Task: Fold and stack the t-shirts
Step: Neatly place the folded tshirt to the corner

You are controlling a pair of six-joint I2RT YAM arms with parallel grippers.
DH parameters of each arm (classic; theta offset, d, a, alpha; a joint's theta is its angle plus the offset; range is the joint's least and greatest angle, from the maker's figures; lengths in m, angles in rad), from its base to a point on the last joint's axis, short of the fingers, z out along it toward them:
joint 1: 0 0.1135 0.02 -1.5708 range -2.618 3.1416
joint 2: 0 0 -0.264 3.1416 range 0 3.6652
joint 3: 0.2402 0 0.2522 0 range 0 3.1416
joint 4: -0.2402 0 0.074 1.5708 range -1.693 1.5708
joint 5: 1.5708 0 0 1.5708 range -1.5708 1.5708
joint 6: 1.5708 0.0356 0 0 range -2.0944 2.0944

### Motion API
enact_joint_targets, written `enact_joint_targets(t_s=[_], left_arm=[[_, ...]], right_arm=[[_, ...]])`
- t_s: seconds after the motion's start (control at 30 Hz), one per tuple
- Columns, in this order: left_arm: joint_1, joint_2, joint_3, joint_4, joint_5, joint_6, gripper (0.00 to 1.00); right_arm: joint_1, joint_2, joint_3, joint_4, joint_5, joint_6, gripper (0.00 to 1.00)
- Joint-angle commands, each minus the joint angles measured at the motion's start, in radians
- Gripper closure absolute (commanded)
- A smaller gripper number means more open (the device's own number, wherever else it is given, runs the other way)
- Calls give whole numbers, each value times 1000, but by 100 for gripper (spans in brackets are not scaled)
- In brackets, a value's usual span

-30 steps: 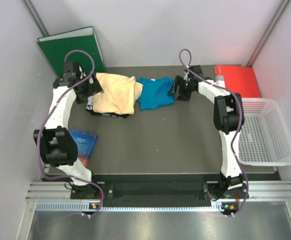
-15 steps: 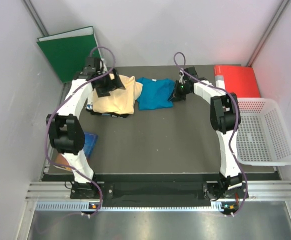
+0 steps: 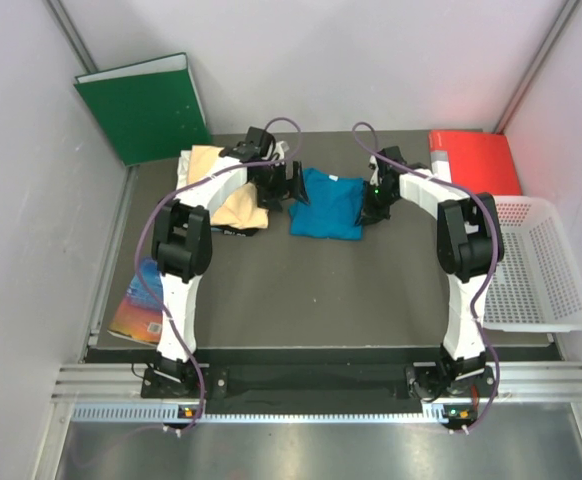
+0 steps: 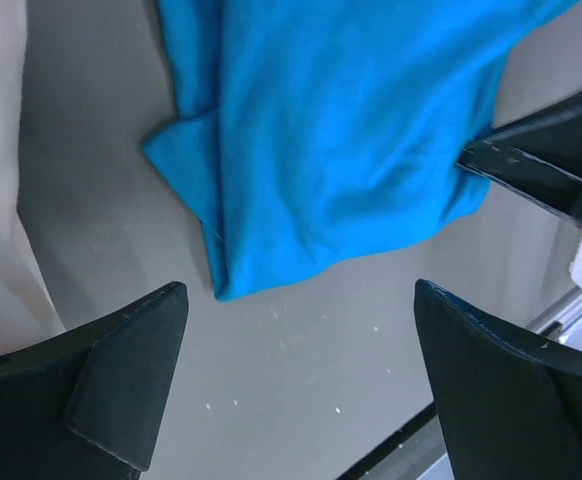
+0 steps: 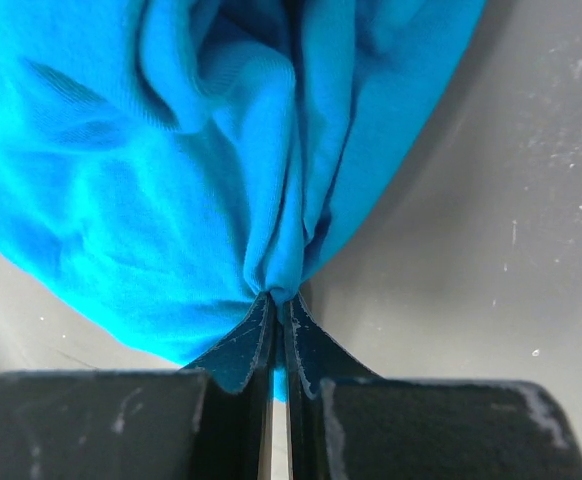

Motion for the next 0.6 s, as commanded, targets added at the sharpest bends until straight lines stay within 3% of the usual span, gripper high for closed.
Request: enact_joint_targets(t_s=[0.0, 0.17, 0.57], left_arm=[[15, 65, 75, -37, -12, 30, 1], [15, 140, 112, -39, -54, 34, 1], [-11, 290, 238, -28, 26, 39, 1]], right_arm=[[-11, -56, -10, -4, 43, -25, 100], [-11, -42, -7, 10, 16, -15, 100], [-14, -39, -1, 2, 16, -18, 100]])
